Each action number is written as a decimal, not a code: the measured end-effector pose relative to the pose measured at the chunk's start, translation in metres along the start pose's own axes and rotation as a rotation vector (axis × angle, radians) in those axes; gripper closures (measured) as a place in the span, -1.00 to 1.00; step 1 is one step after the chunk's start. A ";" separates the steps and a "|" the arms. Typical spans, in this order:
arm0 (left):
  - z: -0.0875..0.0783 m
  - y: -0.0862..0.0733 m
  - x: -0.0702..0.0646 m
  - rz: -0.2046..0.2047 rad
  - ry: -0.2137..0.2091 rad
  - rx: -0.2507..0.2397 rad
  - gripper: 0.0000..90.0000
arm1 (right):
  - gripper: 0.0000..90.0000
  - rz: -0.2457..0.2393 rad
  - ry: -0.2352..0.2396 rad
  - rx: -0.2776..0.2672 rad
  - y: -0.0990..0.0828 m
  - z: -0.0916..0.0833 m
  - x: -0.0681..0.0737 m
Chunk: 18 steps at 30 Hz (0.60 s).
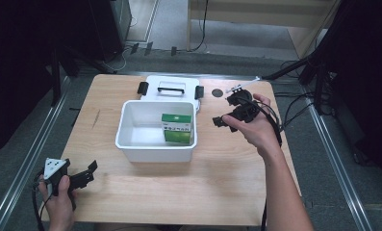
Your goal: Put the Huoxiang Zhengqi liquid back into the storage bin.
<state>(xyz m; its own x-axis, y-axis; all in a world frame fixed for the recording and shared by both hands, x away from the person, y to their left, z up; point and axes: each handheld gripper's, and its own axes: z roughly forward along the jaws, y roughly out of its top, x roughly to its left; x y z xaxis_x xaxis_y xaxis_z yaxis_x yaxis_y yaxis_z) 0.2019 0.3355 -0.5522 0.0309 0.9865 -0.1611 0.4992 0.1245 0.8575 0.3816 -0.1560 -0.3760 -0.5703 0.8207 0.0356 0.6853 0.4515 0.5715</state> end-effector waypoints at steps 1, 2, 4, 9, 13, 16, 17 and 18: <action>0.000 0.000 0.000 0.000 0.000 0.000 -0.99 | -1.00 0.005 -0.002 -0.012 -0.004 0.001 -0.001; 0.000 0.000 0.000 0.000 0.000 0.000 -0.99 | -1.00 0.013 -0.010 -0.019 -0.007 0.002 -0.003; 0.000 0.000 0.000 0.000 0.000 -0.002 -0.99 | -1.00 0.026 -0.036 -0.035 -0.014 0.003 -0.006; 0.000 0.000 0.000 0.001 0.000 -0.001 -0.99 | -1.00 0.069 -0.068 -0.089 -0.035 0.004 -0.018; 0.000 0.000 0.000 0.000 0.000 -0.002 -0.99 | -1.00 0.103 -0.099 -0.141 -0.059 0.005 -0.030; 0.000 0.000 0.000 0.001 0.000 -0.001 -0.99 | -1.00 0.115 -0.113 -0.166 -0.069 0.005 -0.035; 0.000 0.000 0.000 0.001 0.000 -0.001 -0.99 | -1.00 0.123 -0.114 -0.176 -0.074 0.005 -0.037; 0.000 0.000 0.000 0.001 0.000 -0.001 -0.99 | -1.00 0.129 -0.115 -0.188 -0.079 0.004 -0.039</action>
<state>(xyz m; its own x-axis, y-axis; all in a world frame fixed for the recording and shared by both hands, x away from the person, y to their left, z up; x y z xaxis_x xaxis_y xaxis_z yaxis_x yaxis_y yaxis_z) 0.2017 0.3359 -0.5522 0.0312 0.9866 -0.1604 0.4981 0.1238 0.8582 0.3521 -0.2222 -0.4259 -0.4209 0.9066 0.0305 0.6468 0.2764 0.7109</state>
